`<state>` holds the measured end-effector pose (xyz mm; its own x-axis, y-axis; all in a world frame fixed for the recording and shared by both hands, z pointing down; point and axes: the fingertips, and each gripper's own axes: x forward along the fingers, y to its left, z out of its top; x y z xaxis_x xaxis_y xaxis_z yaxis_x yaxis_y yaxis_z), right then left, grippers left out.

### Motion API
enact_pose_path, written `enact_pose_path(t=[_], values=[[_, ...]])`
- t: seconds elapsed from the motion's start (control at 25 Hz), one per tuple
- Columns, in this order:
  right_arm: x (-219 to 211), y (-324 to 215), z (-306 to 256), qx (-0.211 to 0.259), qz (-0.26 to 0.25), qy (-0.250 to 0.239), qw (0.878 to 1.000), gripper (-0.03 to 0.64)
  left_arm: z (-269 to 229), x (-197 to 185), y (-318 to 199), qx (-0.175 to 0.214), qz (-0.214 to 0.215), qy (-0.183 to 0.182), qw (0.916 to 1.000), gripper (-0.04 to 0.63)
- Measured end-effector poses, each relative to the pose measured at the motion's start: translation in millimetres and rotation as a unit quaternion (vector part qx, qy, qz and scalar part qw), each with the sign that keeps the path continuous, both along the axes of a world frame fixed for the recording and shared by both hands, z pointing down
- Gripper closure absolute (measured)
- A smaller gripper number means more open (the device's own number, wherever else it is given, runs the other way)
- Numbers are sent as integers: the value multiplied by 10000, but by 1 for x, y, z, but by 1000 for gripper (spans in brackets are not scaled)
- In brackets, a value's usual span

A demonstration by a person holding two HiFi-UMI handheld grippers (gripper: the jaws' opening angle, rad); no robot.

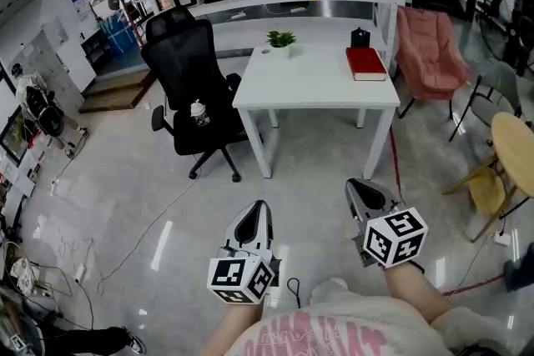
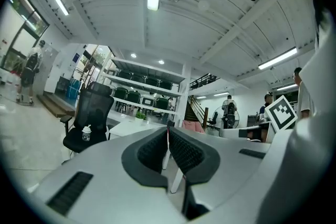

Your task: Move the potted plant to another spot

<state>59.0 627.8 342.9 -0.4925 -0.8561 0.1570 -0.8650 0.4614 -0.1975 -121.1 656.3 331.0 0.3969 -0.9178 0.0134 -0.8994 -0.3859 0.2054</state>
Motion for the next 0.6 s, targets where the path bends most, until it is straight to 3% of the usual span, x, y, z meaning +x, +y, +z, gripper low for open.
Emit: enact_pose_path(t=[0.24, 0.6], values=[[6, -44, 15, -4, 153, -143, 9998, 603, 27, -3, -41, -207, 25, -16, 9998, 569], [8, -159, 27, -122, -15, -76, 9999, 603, 36, 3, -155, -268, -75, 176, 9995, 569]])
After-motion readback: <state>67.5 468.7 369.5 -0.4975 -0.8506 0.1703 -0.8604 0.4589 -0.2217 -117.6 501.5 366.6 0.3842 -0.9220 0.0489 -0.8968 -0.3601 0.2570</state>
